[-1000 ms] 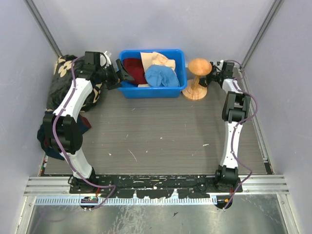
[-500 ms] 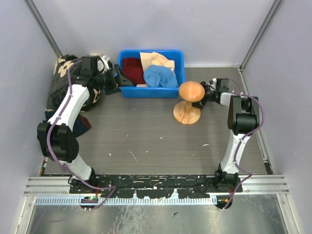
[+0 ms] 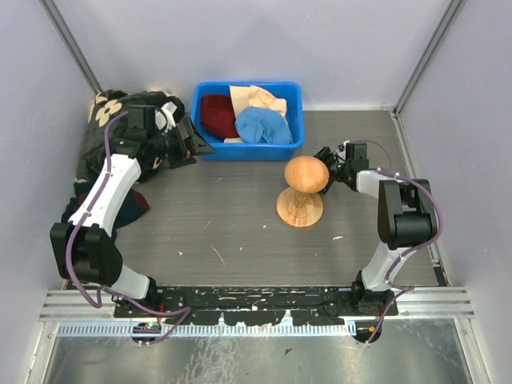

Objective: Stack the hats

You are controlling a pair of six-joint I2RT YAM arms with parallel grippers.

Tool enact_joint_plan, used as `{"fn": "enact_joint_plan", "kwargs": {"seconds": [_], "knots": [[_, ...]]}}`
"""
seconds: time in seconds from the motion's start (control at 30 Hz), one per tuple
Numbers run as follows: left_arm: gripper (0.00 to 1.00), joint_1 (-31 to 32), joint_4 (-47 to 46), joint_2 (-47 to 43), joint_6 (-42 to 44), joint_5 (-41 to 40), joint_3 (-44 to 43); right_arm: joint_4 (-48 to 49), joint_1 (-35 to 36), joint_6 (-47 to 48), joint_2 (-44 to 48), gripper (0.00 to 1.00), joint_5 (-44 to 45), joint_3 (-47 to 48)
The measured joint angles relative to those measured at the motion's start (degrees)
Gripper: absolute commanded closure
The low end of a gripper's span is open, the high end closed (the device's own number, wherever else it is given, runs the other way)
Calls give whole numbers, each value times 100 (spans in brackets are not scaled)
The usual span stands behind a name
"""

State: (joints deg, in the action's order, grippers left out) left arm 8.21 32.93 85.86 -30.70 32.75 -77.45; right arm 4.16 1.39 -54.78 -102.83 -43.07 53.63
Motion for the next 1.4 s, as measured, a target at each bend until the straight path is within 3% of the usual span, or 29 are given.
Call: {"fn": "enact_joint_plan", "kwargs": {"seconds": [0.27,0.43,0.57,0.67,0.77,1.07,1.4], "knots": [[1,149,302,-2,33,-96,2,-1401,-468,743,1106,23,866,953],[28,968,494,-173,-118,-404,514,-2520,-640,1311,1746,27,1523,966],[45,1587,516,-188,-463,-540,1106,-3329,-634,1600,2234,42,1849,374],[54,1781,505,-105,-651,-684,1200,-3794,-634,1746,2531,54,1952,-72],[56,1910,343,50,-807,-765,1198,-4116,-632,1805,2872,55,2009,-479],[58,2188,-684,831,-1502,-669,1399,-3904,-632,1718,3508,53,1875,-1663],[59,2352,-1368,1320,-1891,-557,1427,-2719,-573,1281,3523,57,1602,-2514]]}}
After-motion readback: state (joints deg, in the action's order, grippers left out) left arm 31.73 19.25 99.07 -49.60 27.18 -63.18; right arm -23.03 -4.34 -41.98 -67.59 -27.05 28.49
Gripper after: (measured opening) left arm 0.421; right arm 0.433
